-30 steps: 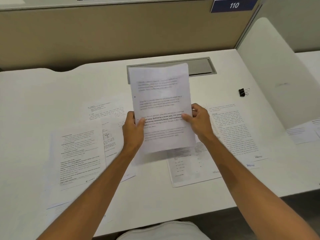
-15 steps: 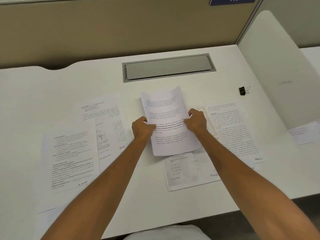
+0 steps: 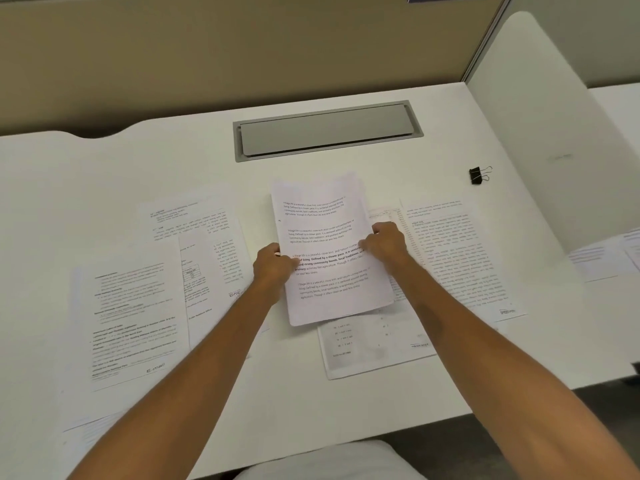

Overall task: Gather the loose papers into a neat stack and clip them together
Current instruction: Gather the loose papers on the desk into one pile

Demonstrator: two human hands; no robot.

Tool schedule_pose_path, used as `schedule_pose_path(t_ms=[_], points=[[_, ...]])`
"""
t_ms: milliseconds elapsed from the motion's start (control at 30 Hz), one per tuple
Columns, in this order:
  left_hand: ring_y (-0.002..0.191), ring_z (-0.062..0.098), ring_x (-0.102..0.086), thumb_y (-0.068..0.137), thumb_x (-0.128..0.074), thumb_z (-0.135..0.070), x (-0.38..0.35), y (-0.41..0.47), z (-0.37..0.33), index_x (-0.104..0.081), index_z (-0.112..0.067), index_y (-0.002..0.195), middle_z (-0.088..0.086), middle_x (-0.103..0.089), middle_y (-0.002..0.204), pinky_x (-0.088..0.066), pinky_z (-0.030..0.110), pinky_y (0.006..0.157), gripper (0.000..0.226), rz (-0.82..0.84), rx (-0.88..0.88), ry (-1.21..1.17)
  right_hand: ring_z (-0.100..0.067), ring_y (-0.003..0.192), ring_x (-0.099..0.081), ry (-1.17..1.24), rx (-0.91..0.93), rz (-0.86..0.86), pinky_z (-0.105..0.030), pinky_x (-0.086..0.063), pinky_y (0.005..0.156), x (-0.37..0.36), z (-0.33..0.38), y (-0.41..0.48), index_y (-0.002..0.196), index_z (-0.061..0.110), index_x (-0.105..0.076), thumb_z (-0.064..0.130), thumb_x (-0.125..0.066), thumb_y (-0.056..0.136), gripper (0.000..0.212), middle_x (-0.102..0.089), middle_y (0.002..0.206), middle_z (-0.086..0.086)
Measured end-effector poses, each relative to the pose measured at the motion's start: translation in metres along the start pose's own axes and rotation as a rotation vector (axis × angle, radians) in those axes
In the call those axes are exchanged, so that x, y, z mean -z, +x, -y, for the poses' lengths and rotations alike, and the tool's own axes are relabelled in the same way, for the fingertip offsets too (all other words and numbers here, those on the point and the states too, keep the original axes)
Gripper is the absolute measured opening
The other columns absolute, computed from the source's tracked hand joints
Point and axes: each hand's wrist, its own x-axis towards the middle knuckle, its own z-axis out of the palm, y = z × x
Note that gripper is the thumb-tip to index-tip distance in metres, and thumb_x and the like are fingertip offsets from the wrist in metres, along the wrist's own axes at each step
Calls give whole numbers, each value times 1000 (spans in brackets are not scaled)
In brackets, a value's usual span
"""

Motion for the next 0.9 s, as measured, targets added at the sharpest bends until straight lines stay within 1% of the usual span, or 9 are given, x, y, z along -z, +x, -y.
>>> schedule_pose_path(t_ms=[133,233,367,467,533,600,667,733,900], points=[[99,31,-72,86,-73,1,1,-13,10,-67,-13,113,7,-74,111,-59,49,93,31,37,-21,-26,-17,59,-45,11,56,-43,-25,-31,52,10,-10,-19,64,17,-40,6,-70,79,36,-47,64,3],[96,29,-73,86,-71,0,-2,-29,23,-70,-13,107,6,-75,107,-60,50,90,25,50,-42,-32,-20,72,-57,-2,70,-69,-25,-41,59,17,-22,-34,86,11,-62,10,-76,80,16,-59,78,2],[93,29,-73,88,-65,-3,-9,-50,41,-70,-15,89,5,-76,100,-61,48,87,13,69,-71,9,-23,85,-65,-9,31,-108,-31,-52,73,21,-43,-59,107,12,-66,13,-79,82,28,-60,89,3],[77,26,-69,85,-70,-4,-16,-64,51,-69,-11,88,6,-72,92,-56,31,64,7,21,-111,29,-26,90,-65,-31,3,-135,-37,-57,80,22,-59,-74,112,11,-65,13,-75,85,29,-62,96,-1],[71,24,-66,83,-72,-1,-22,-68,54,-69,-13,89,10,-69,94,-46,23,54,13,12,-121,0,-27,89,-64,-54,9,-164,-34,-54,73,23,-69,-79,110,11,-65,11,-72,85,26,-62,100,-5],[80,27,-71,83,-72,0,-27,-70,53,-69,-14,91,12,-71,103,-49,25,57,16,29,-92,-16,-27,94,-60,-117,32,-198,-32,-51,72,25,-76,-82,104,11,-65,10,-72,84,21,-60,102,-8],[89,32,-73,83,-71,-1,-32,-71,50,-67,-17,89,12,-72,107,-60,39,68,17,47,-64,-7,-29,111,-55,-212,25,-226,-43,-51,92,28,-81,-82,113,12,-66,16,-74,85,29,-57,118,-12],[91,33,-73,83,-70,-1,-37,-72,46,-65,-20,88,10,-74,105,-62,55,80,20,58,-44,1,-29,121,-50,-267,5,-249,-48,-44,103,32,-86,-80,118,16,-66,22,-74,87,33,-53,126,-11],[91,30,-73,81,-71,-4,-54,-68,38,-67,-15,94,7,-74,101,-61,50,88,18,59,-21,-5,-29,124,-45,-337,-36,-261,-48,-39,99,43,-95,-65,116,20,-66,25,-73,86,31,-51,126,-10]])
